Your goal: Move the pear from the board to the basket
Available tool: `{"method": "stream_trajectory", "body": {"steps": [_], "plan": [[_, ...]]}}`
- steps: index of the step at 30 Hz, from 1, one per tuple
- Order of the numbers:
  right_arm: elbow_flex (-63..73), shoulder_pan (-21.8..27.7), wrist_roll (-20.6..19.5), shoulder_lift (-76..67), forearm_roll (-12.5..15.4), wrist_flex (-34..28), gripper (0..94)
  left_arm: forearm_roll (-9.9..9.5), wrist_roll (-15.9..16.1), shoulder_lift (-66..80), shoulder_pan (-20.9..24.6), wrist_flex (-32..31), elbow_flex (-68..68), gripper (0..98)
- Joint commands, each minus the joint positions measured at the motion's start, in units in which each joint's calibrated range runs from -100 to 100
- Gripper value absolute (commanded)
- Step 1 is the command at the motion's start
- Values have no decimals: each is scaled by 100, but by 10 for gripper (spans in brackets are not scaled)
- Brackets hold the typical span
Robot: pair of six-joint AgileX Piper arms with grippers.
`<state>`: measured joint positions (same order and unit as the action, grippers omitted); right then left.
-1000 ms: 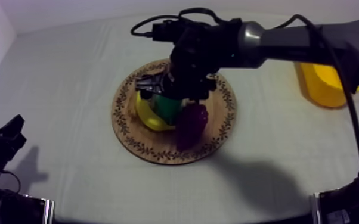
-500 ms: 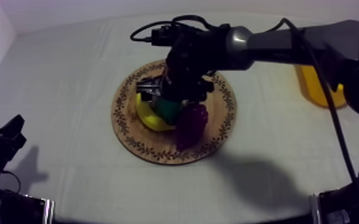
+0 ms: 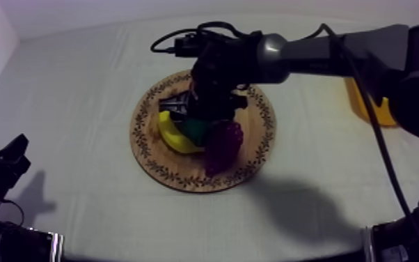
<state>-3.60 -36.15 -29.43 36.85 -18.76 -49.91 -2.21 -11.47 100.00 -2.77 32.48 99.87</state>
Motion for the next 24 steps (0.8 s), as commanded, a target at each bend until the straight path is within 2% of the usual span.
{"method": "stream_trajectory", "body": {"steps": [1, 10, 17, 24], "plan": [[7, 1, 16, 5, 7, 0, 408, -2, -3, 0, -1, 1, 2, 1], [-18, 19, 50, 8, 29, 34, 301, -2, -2, 0, -1, 1, 2, 1], [-106, 65, 64, -440, 7, 75, 293, -2, -3, 0, -1, 1, 2, 1], [-270, 233, 77, -1468, -214, 69, 291, -2, -1, 0, -1, 1, 2, 1]]}}
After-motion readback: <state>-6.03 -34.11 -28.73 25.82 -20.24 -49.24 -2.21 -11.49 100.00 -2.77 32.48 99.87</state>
